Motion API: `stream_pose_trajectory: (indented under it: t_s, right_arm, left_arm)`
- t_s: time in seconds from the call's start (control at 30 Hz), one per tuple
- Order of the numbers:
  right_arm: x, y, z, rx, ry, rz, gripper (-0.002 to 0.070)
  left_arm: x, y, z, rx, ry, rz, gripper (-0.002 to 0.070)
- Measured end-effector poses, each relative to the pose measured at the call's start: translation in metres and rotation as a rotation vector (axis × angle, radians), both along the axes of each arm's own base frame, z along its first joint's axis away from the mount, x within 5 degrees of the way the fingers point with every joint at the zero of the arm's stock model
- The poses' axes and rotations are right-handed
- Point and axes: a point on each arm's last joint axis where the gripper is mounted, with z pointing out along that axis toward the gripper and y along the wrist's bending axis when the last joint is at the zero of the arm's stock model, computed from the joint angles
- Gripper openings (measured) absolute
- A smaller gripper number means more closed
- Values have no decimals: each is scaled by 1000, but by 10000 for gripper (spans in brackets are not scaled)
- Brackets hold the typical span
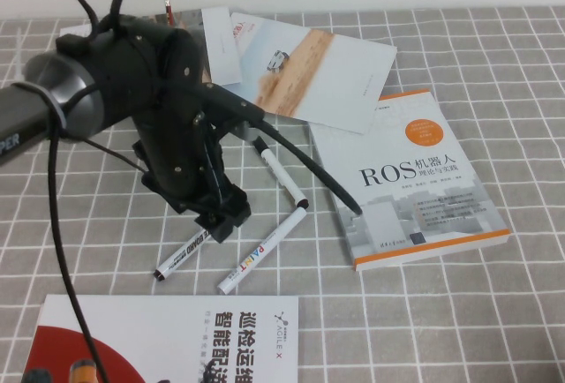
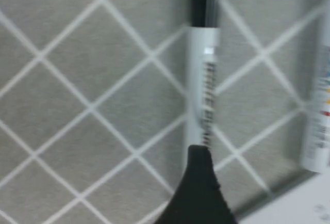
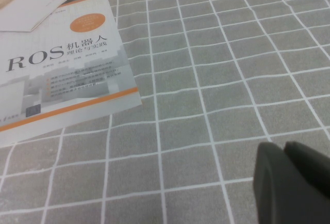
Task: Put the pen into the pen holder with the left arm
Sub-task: Pick up the pen on the table
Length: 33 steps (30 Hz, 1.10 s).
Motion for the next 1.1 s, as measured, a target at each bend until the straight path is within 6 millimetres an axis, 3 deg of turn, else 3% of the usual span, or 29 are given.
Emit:
stream_pose_trajectory:
  t_s: [0.3,0.73,0.97,1.1]
  right_arm:
    - [0,0,0,0,0,0,-15]
    - [0,0,0,0,0,0,-15]
    - [0,0,0,0,0,0,-15]
    - [0,0,0,0,0,0,-15]
  left_arm:
    - [15,2,-22,58,-31,2,413]
    - [23,-1,-54,98,17,-25,405]
    - [24,-1,-58,102,24,-25,401]
    - [25,-2,-62,100,21,-26,359]
